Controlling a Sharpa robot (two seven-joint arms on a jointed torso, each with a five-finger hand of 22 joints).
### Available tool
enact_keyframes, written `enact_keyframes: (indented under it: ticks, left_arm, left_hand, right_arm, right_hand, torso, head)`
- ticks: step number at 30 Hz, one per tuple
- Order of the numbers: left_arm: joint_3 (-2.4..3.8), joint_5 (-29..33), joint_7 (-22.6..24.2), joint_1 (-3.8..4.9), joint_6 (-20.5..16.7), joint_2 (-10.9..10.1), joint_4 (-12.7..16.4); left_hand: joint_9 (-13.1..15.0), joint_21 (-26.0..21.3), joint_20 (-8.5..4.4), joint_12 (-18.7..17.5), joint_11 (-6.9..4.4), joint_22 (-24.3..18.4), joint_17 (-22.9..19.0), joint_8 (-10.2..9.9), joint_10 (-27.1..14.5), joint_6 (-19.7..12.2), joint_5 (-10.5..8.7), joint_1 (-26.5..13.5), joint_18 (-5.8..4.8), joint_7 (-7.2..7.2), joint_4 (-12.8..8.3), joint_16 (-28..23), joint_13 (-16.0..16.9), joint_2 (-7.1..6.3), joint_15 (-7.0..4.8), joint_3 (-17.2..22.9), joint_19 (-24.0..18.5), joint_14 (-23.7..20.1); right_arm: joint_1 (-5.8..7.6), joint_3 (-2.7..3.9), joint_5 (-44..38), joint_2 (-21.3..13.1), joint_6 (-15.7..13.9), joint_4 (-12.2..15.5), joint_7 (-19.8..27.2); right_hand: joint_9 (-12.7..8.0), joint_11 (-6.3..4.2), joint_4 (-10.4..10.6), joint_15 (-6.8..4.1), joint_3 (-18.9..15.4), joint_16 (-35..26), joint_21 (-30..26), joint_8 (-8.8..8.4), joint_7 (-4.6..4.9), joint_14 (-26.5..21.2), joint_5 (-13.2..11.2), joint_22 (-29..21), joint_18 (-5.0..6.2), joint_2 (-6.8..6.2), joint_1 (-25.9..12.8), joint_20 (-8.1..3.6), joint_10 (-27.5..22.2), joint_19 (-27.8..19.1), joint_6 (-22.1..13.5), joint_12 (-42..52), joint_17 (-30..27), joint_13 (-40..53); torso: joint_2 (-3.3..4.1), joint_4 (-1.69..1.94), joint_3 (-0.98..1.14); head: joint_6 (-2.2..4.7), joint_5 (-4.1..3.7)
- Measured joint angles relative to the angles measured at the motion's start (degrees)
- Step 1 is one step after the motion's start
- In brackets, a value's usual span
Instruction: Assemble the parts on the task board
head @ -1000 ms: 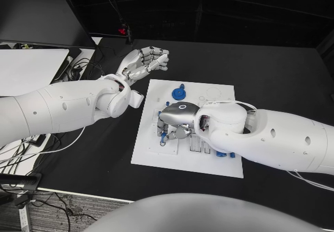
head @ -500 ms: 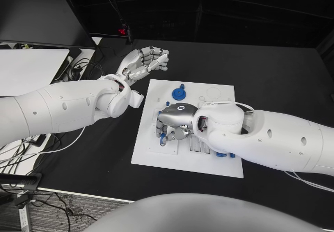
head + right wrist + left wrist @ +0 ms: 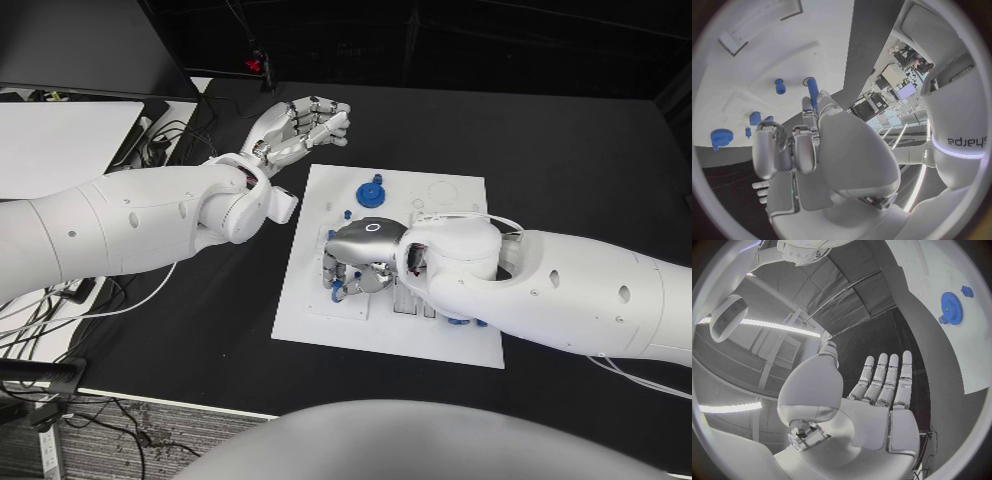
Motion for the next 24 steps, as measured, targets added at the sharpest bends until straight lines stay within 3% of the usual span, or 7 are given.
enact_keyframes:
  ticks: [24]
  left_arm:
    - [0.0,0.0,0.0,0.0,0.0,-0.1,0.0]
  left_hand:
    - [0.0,0.0,0.0,0.0,0.0,0.0,0.0,0.0,0.0,0.0,0.0,0.0,0.0,0.0,0.0,0.0,0.0,0.0,0.0,0.0,0.0,0.0]
  right_arm:
    - [-0.21,0.01,-1.1,-0.1,0.3,0.0,-1.1]
  right_hand:
    - [0.0,0.0,0.2,0.0,0.2,0.0,-0.2,-0.44,0.13,0.0,0.2,0.0,0.01,0.0,0.0,0.09,0.0,0.1,-0.1,0.0,0.0,0.0]
  torso:
    - [0.07,-0.07,0.03]
  head:
    - [0.0,-0.52]
